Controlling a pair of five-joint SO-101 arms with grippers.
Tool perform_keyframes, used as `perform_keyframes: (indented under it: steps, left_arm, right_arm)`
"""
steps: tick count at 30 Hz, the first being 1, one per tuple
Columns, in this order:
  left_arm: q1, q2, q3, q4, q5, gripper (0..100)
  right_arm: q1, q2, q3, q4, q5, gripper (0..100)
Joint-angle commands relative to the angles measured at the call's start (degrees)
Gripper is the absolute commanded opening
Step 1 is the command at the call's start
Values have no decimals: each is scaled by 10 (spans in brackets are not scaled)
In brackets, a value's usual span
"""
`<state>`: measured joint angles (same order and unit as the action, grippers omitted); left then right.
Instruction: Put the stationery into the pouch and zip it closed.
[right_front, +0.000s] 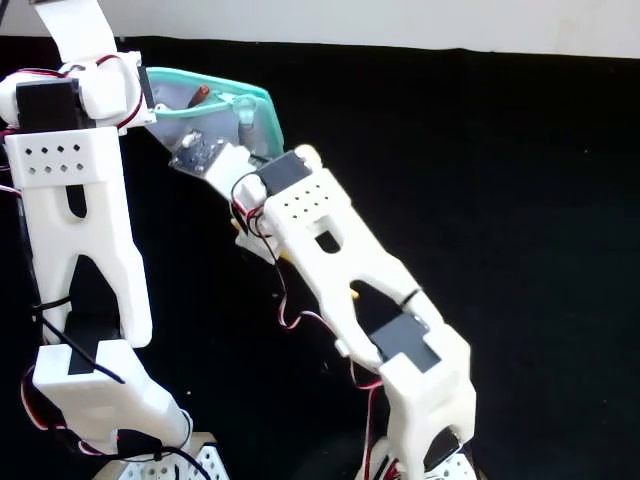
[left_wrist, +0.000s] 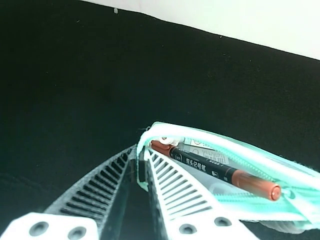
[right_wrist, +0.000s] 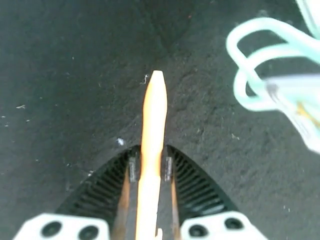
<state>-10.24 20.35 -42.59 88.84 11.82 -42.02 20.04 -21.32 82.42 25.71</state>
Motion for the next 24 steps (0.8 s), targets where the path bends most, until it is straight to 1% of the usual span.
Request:
perform_keyframes:
  steps: [1,3,7,12,20,24]
  left_arm:
    - [0,31,4,2,-5,7]
    - [0,31,3,2,-5,7]
    - [0,31,3,2,-5,7]
    - [0,31,3,2,-5,7]
    - [0,31,3,2,-5,7]
    - [0,31,3,2,-5,7]
  right_arm:
    - [-2,-75,-13,1,-39,6]
    - [-3,-106,-14,-1,-61,6]
    - [-2,-157,-33,-47,-120,6]
    - [7,-174,-105,-72,-214,6]
    - [7,-173,-214,-73,-262,6]
    - [7,-172,-243,-121,-292,6]
